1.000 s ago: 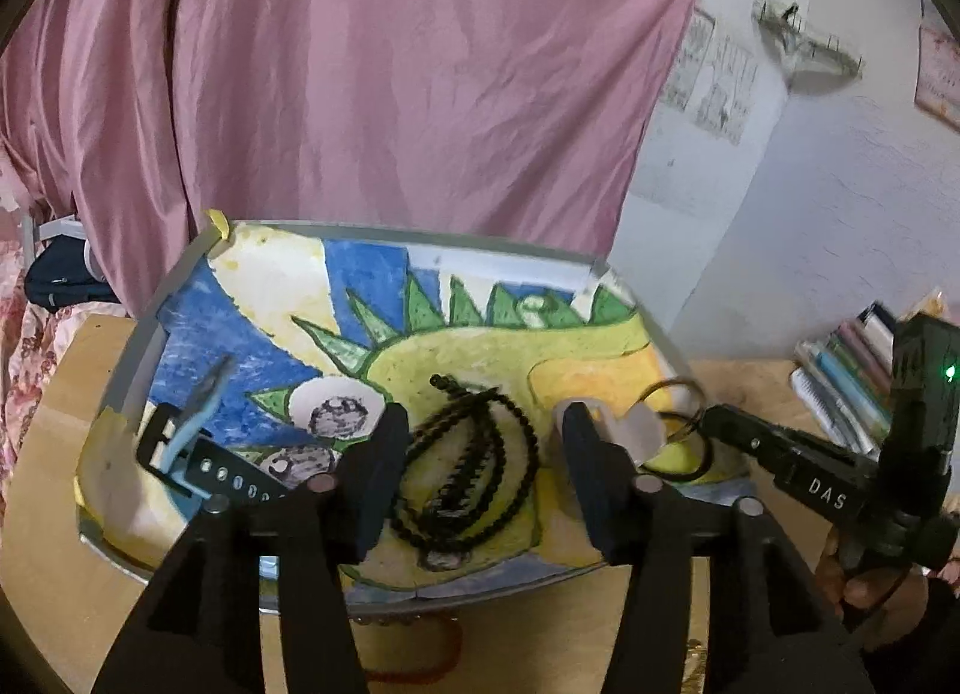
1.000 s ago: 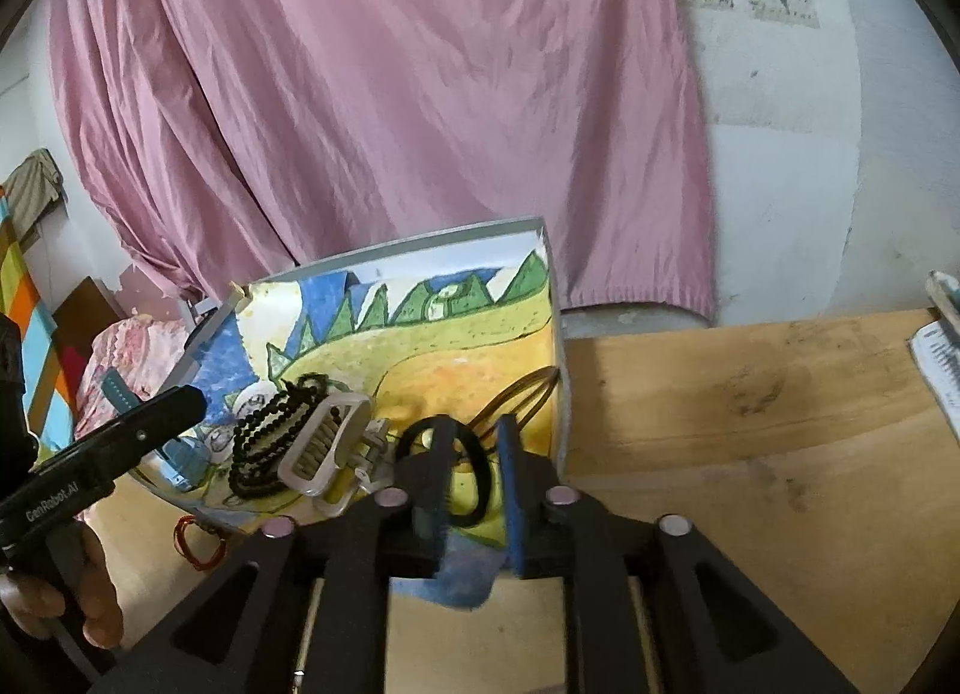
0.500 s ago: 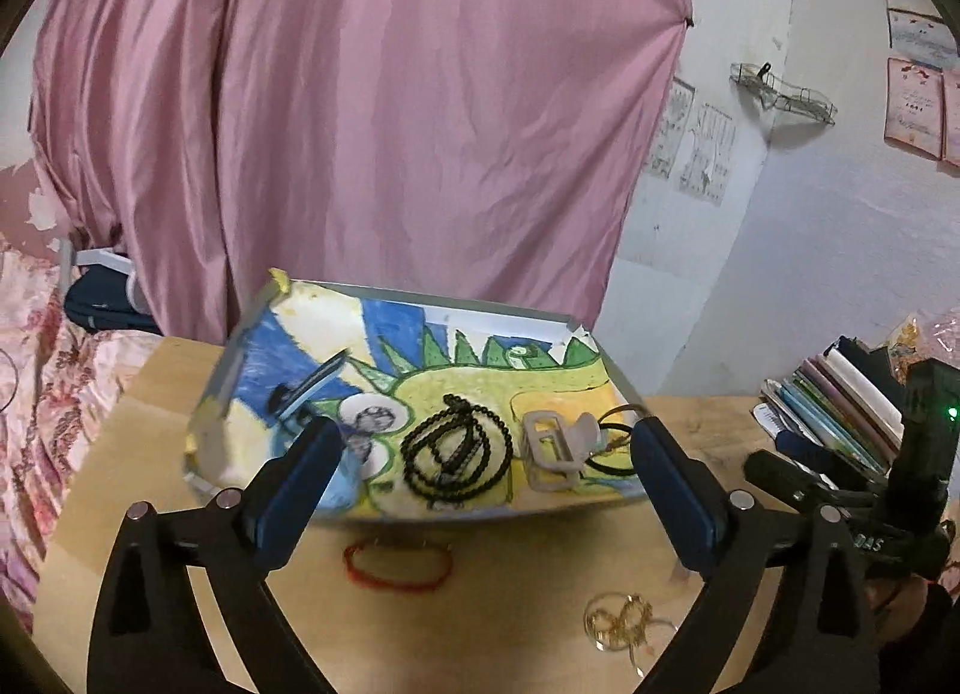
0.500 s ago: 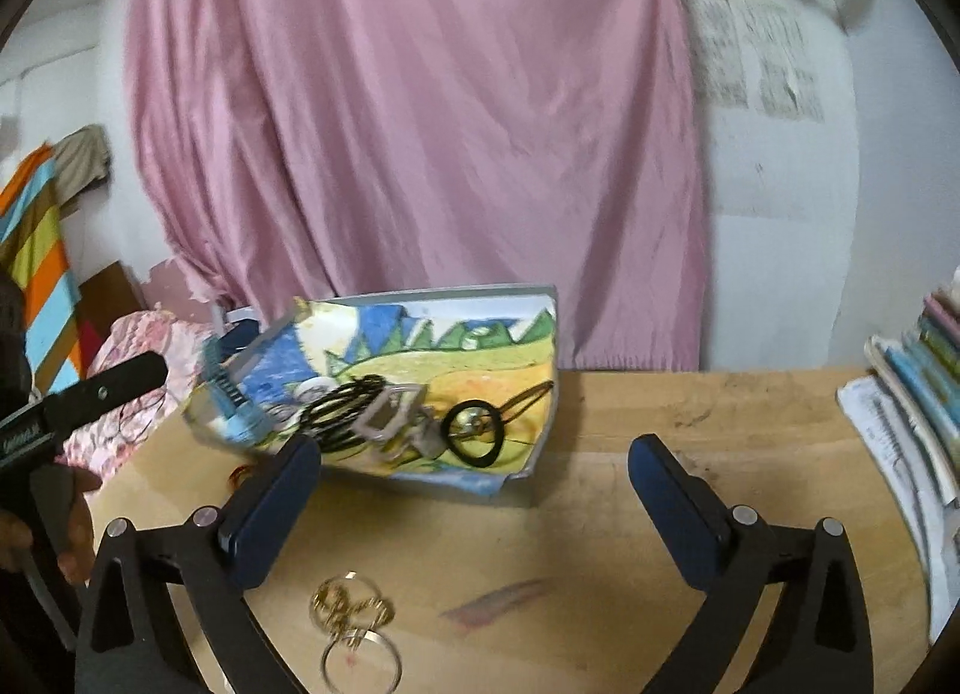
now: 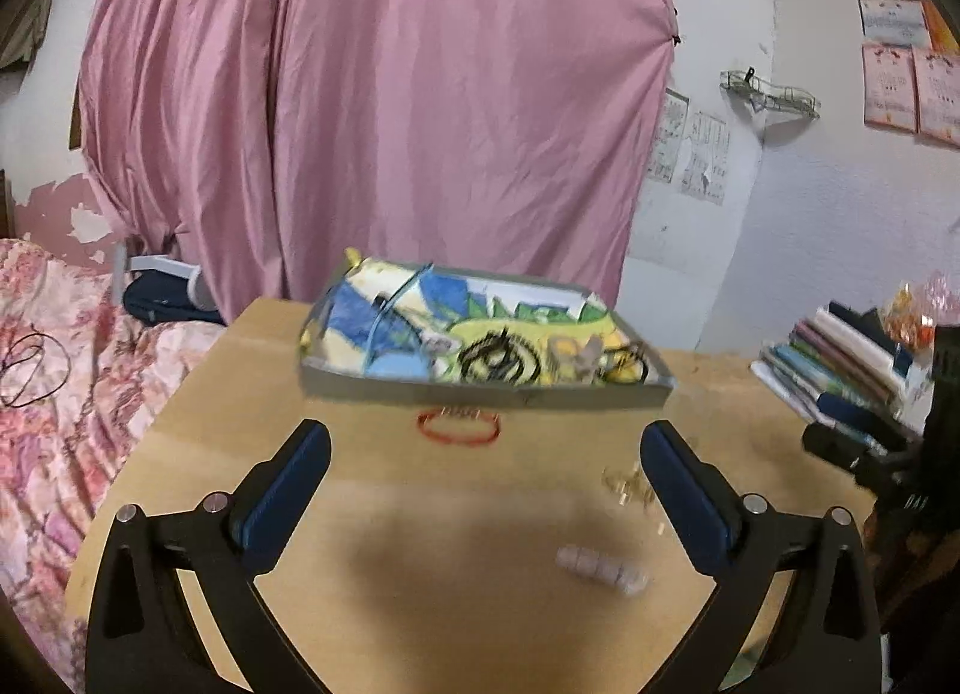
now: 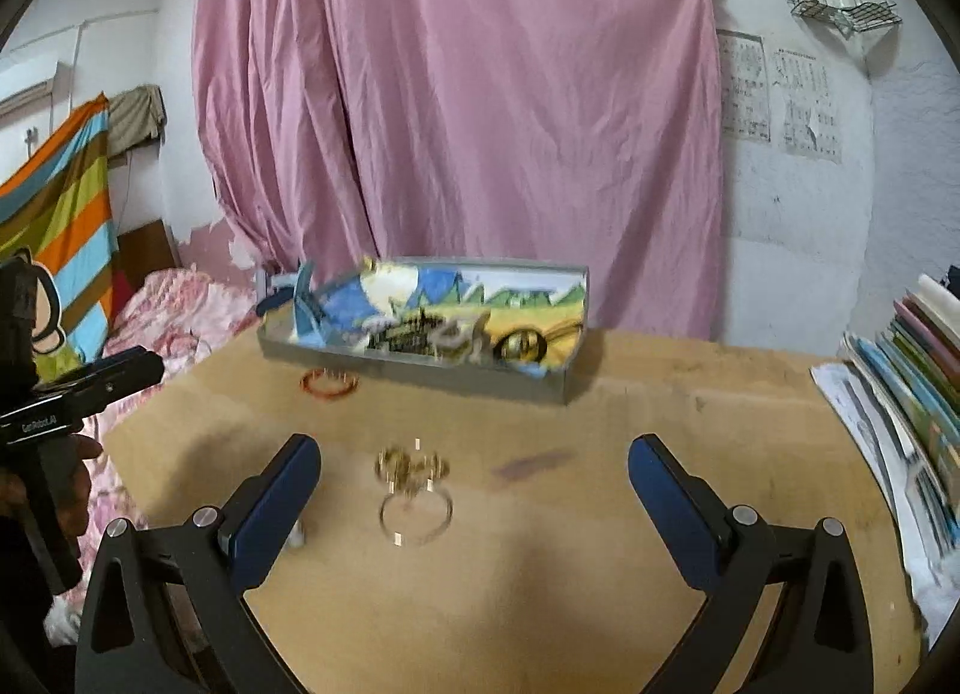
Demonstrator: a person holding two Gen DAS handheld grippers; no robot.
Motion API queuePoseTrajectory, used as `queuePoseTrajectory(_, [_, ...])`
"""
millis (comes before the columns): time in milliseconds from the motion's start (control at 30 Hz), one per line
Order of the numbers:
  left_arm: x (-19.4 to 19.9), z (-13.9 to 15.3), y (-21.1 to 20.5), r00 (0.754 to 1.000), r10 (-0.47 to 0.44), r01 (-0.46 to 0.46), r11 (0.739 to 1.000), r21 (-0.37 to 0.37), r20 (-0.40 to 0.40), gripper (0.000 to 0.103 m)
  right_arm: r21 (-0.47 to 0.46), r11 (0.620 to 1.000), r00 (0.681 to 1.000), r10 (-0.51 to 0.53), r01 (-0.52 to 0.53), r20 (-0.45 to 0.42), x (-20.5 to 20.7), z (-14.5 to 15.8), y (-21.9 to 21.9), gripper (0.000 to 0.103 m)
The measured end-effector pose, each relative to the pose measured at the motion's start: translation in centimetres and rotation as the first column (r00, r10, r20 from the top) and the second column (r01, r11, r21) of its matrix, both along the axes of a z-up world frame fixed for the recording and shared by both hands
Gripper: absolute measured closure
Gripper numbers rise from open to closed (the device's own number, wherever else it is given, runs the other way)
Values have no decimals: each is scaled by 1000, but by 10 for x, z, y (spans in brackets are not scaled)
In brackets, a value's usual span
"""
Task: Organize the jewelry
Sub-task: 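Open and withdraw both tools from the tray, then move both tools toward the white hair clip and gold chain earrings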
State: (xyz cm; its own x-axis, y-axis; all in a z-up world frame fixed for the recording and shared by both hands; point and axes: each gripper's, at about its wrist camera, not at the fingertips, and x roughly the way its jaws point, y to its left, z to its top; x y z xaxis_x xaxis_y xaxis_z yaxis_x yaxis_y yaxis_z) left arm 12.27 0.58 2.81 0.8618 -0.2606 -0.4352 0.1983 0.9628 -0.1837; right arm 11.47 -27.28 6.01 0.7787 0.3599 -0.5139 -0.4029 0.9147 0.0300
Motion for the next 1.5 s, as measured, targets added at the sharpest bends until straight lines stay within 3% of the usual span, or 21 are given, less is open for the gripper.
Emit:
queuePoseTrajectory(267, [-34, -40, -10, 998, -18, 23, 996, 83, -60, 2, -55, 998, 996, -12, 7, -89, -18, -27, 1, 0])
queuePoseTrajectory(433, [-43, -51, -15, 996, -32, 40, 995, 88, -82, 2, -98, 995, 992, -21, 9, -121, -25, -39, 8, 0])
queuePoseTrajectory(933, [-26, -65, -33, 981, -121, 143, 978, 151, -150, 2, -132, 991, 986, -27, 5, -164, -11, -51, -1, 0])
queuePoseTrajectory(1100, [-11, -67, -44, 980, -107, 138, 972, 188, -166, 2, -157, 988, 987, -24, -1, -158, 0, -47, -6, 0])
queuePoseTrajectory(1267, [2, -71, -48, 977, -88, 128, 971, 202, -194, 2, -141, 990, 986, -20, -3, -163, 12, -42, -12, 0])
queuePoseTrajectory(1500, [9, -71, -46, 969, -128, 164, 973, 163, -209, 2, -32, 999, 979, 20, -27, -203, 29, -38, -20, 0])
